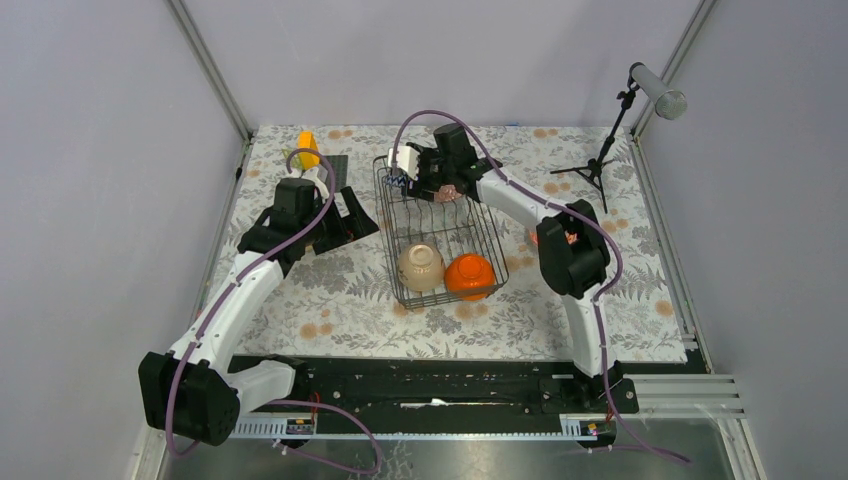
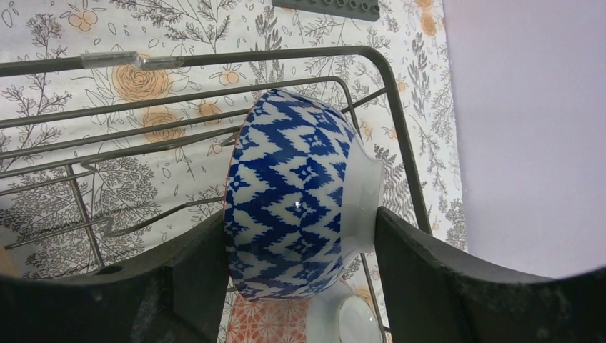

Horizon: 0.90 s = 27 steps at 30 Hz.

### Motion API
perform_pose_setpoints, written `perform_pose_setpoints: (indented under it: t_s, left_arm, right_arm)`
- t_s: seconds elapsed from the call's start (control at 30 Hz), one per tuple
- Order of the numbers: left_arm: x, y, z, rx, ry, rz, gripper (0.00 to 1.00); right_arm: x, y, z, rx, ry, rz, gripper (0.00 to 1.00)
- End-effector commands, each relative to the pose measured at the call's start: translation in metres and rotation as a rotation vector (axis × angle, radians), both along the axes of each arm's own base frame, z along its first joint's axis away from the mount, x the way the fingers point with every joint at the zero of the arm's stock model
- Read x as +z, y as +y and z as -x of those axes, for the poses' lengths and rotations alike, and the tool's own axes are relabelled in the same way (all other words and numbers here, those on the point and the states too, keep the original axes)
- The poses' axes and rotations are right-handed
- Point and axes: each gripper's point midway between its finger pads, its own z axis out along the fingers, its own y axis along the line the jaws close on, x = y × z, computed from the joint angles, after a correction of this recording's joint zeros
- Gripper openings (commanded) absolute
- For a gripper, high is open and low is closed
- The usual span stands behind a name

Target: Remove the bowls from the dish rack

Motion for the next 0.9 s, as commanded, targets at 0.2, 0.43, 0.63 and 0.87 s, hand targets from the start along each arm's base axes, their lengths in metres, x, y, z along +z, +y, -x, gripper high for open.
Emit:
perform_pose_setpoints:
  t_s: [0.2, 0.43, 0.63, 0.87]
  left_arm:
    - [0.018, 0.005, -0.008, 0.010, -0.067, -0.014, 0.95]
    - [0.028, 0.003, -0.011, 0.006, -0.087, -0.007, 0.94]
    - [0.036, 0.000, -0.012, 0.001, -0.107, 0.012, 0.94]
    - [0.047, -0.006, -0.018, -0.013, -0.121, 0.045, 0.94]
  right_arm:
    - [0.116, 0.013, 0.002, -0.027, -0.189, -0.210, 0.54]
    - [0.141, 0.005, 0.016, -0.107, -0.118, -0.332, 0.54]
    - [0.152, -0.010, 0.033, -0.225, 0.005, -0.432, 0.54]
    - [0.160, -0.023, 0.049, -0.407, 0.234, -0.635, 0.47]
